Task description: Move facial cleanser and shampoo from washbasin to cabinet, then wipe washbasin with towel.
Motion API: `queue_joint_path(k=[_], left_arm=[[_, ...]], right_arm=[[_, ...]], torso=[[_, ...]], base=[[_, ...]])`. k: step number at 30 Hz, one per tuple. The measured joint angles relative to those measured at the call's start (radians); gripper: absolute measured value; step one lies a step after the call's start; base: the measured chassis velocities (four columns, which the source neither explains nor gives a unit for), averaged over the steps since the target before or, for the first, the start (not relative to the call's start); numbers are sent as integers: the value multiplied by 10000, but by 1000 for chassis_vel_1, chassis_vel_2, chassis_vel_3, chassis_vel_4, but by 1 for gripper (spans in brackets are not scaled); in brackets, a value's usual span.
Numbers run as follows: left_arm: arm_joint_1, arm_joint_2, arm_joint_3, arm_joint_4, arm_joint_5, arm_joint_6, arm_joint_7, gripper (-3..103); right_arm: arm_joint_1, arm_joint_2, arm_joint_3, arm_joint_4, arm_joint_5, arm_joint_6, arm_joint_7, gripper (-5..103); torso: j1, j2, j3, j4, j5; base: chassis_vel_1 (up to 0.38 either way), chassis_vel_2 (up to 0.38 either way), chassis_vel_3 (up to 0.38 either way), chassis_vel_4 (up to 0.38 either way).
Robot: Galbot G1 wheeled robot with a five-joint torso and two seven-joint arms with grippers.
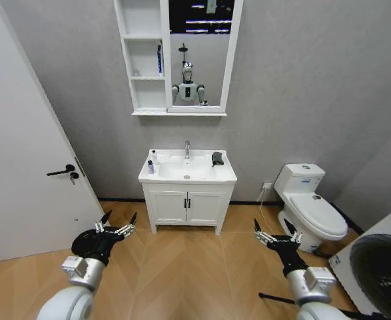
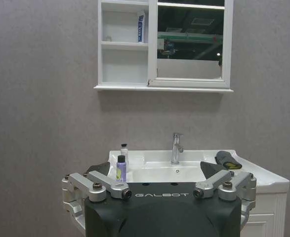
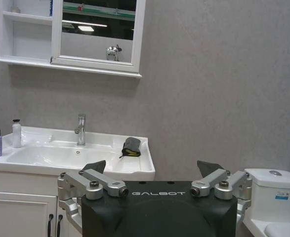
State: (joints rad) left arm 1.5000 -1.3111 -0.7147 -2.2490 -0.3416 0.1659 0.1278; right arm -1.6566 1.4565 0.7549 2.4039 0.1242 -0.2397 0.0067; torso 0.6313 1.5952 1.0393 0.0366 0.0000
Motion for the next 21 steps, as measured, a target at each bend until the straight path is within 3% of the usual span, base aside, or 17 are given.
queue_joint_path(k=[21], left_arm=[[45,-62,-44,47,164,-111,155,100]], right_arm=[[-48,24,-24,-12,-26,74,-112,100]], torso=[[0,0,0,0,0]], base=[[-29,35,29,-31]])
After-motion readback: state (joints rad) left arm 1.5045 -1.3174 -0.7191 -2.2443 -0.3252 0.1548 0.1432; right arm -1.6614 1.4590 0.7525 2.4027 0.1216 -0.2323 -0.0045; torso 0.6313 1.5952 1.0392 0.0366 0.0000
